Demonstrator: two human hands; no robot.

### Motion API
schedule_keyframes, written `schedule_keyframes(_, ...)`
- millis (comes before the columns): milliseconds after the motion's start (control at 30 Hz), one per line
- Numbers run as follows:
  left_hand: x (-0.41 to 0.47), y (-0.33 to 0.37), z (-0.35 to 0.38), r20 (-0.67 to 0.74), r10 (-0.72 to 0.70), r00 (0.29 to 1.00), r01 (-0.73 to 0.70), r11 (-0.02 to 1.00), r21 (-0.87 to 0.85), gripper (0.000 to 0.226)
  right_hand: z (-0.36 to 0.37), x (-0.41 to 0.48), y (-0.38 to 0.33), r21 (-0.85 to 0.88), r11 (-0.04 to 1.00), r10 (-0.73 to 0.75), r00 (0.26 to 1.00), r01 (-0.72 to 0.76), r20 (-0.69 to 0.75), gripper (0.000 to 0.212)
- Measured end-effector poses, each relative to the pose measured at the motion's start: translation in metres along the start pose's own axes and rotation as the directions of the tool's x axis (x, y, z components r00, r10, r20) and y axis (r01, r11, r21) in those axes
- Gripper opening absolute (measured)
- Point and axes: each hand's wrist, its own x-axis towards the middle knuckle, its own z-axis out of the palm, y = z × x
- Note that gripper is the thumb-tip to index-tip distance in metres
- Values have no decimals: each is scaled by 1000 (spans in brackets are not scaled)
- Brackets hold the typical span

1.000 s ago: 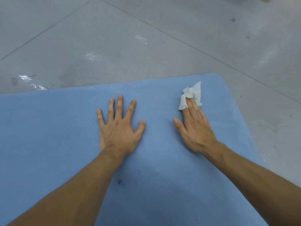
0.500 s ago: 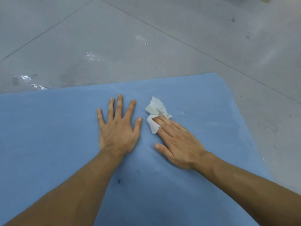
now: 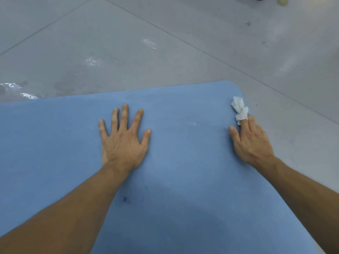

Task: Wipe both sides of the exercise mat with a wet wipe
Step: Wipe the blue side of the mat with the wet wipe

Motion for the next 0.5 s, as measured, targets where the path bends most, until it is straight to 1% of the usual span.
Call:
schedule_keyframes(133,0,1,0,-2,3,1000,-3,1000,-11,68,-8,-5,15,1,990,139,990,-139,7,92)
schedule_keyframes(200,0,0,-1,4,4,1000,-4,1000,-14,68,-11,-8,15,17,985,170,985,-171,7,93)
schedule_keyframes(267,0,1,-2,0,9,1000,-9,1000,-19,69,-12,-8,9,56,990,129,990,-132,49,86)
schedule_keyframes(333,0,-1,-2,7,17,1000,-17,1000,-18,69,-9,-8,-4,138,988,62,994,-74,87,78)
schedule_keyframes(400,1,-2,-5,40,24,999,-23,1000,-16,69,-4,-10,-25,192,981,-5,996,-12,90,79)
schedule_keyframes(500,4,-4,-8,109,30,994,-28,999,-21,69,8,-20,-68,212,972,-128,985,102,114,82)
